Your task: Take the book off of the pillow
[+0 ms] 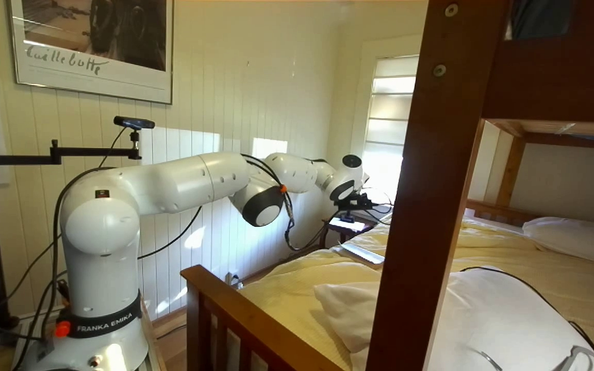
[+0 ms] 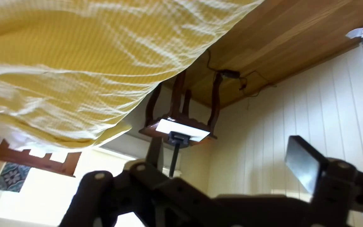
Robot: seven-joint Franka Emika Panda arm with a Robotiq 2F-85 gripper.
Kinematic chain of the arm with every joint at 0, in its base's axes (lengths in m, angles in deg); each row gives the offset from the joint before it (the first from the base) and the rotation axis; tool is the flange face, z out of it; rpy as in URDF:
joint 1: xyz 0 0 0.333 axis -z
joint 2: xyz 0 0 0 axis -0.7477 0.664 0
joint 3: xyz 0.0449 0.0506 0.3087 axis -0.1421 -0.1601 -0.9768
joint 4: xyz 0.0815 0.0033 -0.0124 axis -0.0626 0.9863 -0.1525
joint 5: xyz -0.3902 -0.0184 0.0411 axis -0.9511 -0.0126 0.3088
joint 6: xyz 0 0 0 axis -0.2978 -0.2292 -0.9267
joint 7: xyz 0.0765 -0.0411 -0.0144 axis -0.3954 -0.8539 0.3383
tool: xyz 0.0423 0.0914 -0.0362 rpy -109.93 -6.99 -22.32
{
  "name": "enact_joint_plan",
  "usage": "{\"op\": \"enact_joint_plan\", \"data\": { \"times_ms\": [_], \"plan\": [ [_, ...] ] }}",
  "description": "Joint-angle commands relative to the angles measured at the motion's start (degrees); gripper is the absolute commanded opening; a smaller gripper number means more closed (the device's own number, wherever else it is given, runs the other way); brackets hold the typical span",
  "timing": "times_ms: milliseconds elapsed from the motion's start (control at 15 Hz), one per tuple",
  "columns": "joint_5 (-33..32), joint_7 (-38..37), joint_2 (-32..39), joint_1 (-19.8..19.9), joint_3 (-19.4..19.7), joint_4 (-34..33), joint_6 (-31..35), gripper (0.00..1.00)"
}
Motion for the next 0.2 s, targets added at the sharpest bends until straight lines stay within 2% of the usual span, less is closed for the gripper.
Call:
{"op": "enact_joint_plan", "data": {
  "times_ms": [0,67,133],
  "plan": [
    [-3.73,-3.22,-0.58,-1.52,5.78,-2.57,3.79,1.0],
    [-4.45,-1.75,-0.71,-1.64,6.76,-2.63,4.22,1.0],
    [-2.04,-0.75,-0.71,-0.65,4.24,-1.38,3.16,1.0]
  ]
}}
